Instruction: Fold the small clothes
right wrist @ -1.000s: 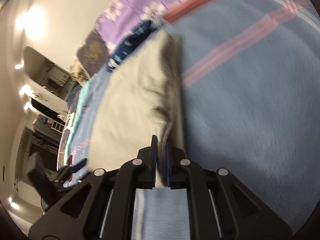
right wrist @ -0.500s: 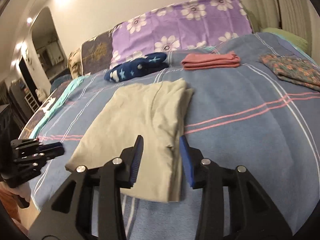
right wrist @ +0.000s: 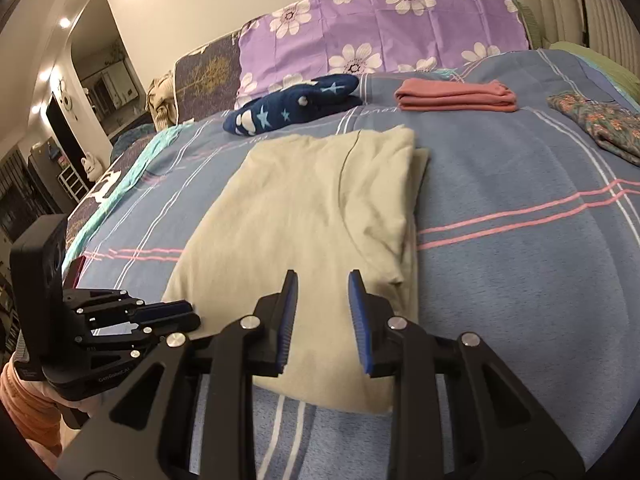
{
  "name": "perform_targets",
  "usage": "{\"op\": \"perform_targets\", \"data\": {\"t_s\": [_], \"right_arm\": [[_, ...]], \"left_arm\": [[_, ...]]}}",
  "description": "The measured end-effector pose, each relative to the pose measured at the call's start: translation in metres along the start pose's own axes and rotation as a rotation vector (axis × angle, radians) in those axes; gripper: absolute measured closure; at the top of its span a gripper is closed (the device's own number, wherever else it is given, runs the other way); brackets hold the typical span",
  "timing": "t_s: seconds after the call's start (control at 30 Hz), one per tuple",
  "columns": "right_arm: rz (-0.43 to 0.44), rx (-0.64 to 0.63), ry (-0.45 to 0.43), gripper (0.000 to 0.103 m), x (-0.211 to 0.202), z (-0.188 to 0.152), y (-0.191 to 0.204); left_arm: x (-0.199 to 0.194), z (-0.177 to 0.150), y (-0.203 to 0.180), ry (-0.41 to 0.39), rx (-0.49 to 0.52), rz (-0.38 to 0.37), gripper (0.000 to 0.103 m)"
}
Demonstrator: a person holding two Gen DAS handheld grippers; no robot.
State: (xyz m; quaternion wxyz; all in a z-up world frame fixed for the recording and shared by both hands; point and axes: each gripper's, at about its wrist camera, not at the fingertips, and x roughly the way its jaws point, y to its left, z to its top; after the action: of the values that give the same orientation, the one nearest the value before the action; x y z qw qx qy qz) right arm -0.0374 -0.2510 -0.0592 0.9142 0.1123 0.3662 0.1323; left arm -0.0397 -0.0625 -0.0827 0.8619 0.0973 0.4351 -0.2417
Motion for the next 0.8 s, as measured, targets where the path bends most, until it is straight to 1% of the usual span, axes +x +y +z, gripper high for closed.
{"op": "perform_targets", "data": {"t_s": [0.13,0.17,0.2,0.23,0.27,0.33,0.43,0.5,0.63,0.73,0.8], "right_arm": [[0.003,0.003,0.036,0.075,0.011,-0.003,0.002],[-0.010,-0.001,0.055,0.075,0.015,-0.004,0.002],[-0.045,-0.014,0.086,0.080,0.021,-0.007,0.002],[-0.075,-0.028,0.109,0.082,0.027,-0.011,0.000],[-0.085,-0.042,0.120,0.083,0.032,-0.014,0.000],[-0.087,-0.039,0.121,0.085,0.030,-0.015,-0.002],[-0.100,-0.048,0.124,0.086,0.030,-0.018,-0.002],[-0.111,-0.060,0.126,0.086,0.029,-0.019,-0.001],[-0.098,-0.040,0.135,0.086,0.026,-0.017,-0.006],[-0.090,-0.011,0.141,0.082,0.024,-0.009,-0.006],[-0.087,-0.011,0.117,0.080,0.020,0.000,-0.006]], "left_arm": [[0.001,-0.002,0.001,-0.019,-0.014,-0.007,0.086],[0.001,-0.002,0.002,-0.021,-0.019,-0.010,0.086],[0.001,-0.003,0.002,-0.023,-0.022,-0.012,0.085],[0.001,-0.003,0.003,-0.023,-0.026,-0.015,0.085],[0.001,-0.003,0.003,-0.023,-0.029,-0.016,0.085],[0.001,-0.002,0.002,-0.027,-0.031,-0.015,0.085],[-0.003,-0.001,0.004,-0.037,-0.058,-0.022,0.085],[-0.008,0.001,0.008,-0.062,-0.080,-0.027,0.085],[-0.013,0.010,0.011,-0.099,-0.041,0.027,0.085],[-0.011,0.016,0.013,-0.099,-0.043,0.036,0.085],[-0.006,0.018,0.014,-0.085,-0.045,0.044,0.085]]}}
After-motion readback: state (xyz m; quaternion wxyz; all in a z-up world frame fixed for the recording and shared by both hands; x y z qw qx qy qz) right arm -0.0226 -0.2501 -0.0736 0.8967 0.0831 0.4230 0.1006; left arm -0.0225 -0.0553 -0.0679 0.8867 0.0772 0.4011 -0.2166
